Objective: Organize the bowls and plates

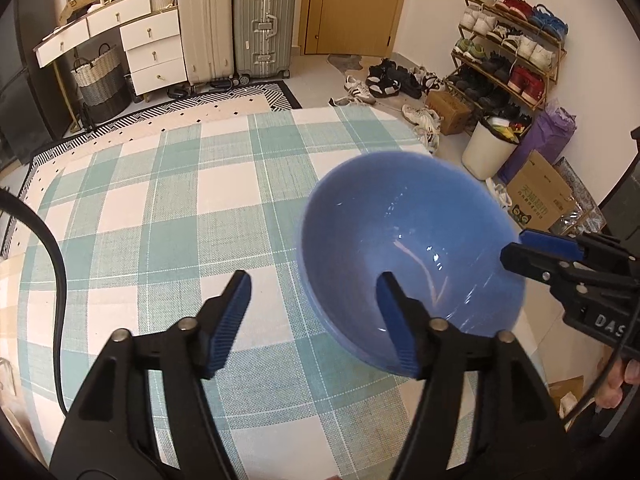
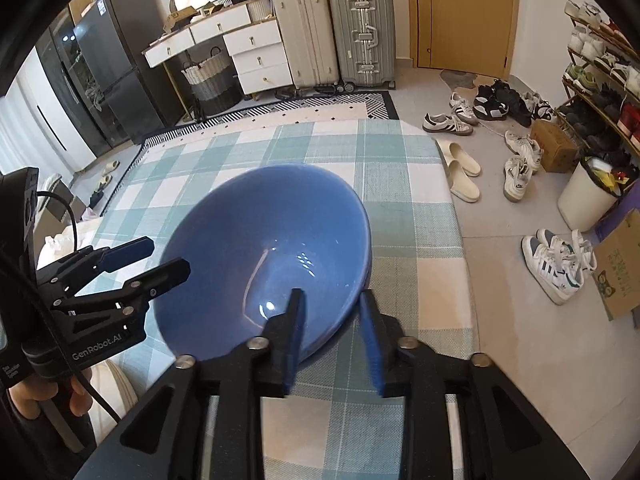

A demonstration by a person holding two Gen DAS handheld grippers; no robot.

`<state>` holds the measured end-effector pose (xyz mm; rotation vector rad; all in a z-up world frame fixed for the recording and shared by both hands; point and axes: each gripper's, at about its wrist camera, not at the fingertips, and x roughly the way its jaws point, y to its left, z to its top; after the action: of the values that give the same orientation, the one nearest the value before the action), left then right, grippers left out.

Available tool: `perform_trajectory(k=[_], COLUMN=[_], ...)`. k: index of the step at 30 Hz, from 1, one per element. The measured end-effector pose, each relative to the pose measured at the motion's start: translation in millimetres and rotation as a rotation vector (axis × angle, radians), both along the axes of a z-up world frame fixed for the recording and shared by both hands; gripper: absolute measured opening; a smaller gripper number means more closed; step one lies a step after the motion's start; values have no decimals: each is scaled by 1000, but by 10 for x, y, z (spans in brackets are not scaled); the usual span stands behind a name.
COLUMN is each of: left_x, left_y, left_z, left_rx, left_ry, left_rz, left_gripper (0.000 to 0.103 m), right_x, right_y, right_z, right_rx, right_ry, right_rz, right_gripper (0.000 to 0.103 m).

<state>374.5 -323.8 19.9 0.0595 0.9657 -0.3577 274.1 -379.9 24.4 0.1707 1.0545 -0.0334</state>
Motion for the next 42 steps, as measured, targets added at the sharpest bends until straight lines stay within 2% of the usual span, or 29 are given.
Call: perform_trajectory(k=[1,2,5,7,13,21,23,32,42], left_x=[-15,-1,-2,-1,-115,-211,-231,-324,-333], left_y=[11,27,51,73,108,239,272,311,288], left_z=[13,18,46,57,121,238,272,396,429], left_rx=[-4,-9,-21,-25,-10,-37,-46,-42,-41], left_ry=[-1,-2,-3,-7,-48,-71,-84,-122,-122], left_rz=[-1,-3,-8,-13,-41,-32,-27,-30,-32], left_gripper=[69,74,75,76,79,86,101,101,101], right_x=[-12,-30,-68,-100,-165,-210,-215,-244,-223], right_y=[-3,2,21,32,75,140,135,87,51], right_z=[29,57,133,180,250,257,256,253,204], right_rx=[4,6,6,14,8,-3,-2,4,17], right_ry=[-11,-22,-40,-61,-90,-111,-115,-129,-130], right_rz=[0,1,4,8,16,34,30,12,3], right_gripper=[46,49,55,70,84,89,90,93,94])
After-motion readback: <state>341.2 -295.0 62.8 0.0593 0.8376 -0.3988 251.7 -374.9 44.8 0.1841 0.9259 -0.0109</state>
